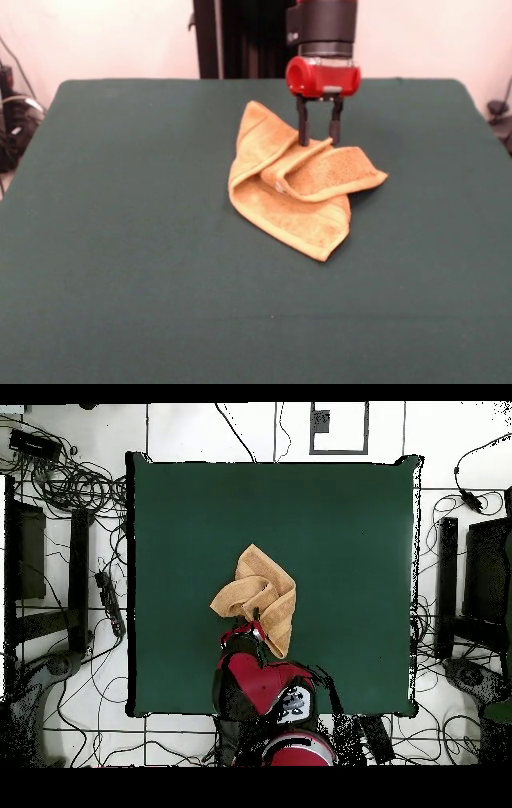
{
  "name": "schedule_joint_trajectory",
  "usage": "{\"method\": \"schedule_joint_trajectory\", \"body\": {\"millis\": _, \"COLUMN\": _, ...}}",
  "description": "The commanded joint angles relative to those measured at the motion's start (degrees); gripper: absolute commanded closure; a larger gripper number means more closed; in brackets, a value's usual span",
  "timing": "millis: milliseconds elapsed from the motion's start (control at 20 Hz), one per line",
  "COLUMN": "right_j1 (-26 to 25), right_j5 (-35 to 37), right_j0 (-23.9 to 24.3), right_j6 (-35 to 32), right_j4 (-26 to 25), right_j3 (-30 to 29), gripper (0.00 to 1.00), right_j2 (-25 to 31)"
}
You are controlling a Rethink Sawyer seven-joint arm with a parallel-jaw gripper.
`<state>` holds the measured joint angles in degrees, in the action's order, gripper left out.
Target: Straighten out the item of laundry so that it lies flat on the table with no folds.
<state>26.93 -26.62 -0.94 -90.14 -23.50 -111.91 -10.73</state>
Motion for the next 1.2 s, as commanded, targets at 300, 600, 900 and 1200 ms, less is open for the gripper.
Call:
{"method": "schedule_joint_trajectory", "body": {"millis": 300, "right_j1": -0.72, "right_j5": -1.37, "right_j0": -1.22, "right_j6": -8.54, "right_j4": 2.91, "right_j3": 5.19, "gripper": 0.0, "right_j2": 2.85}}
{"method": "schedule_joint_trajectory", "body": {"millis": 600, "right_j1": 0.28, "right_j5": -0.75, "right_j0": -0.57, "right_j6": -9.01, "right_j4": 2.87, "right_j3": 5.4, "gripper": 0.0, "right_j2": 3.49}}
{"method": "schedule_joint_trajectory", "body": {"millis": 900, "right_j1": 2.36, "right_j5": -1.95, "right_j0": 0.75, "right_j6": -10.53, "right_j4": 2.14, "right_j3": 4.43, "gripper": 0.0, "right_j2": 5.08}}
{"method": "schedule_joint_trajectory", "body": {"millis": 1200, "right_j1": 1.2, "right_j5": -3.94, "right_j0": 0.58, "right_j6": -10.56, "right_j4": 2.42, "right_j3": 4.52, "gripper": 0.0, "right_j2": 4.85}}
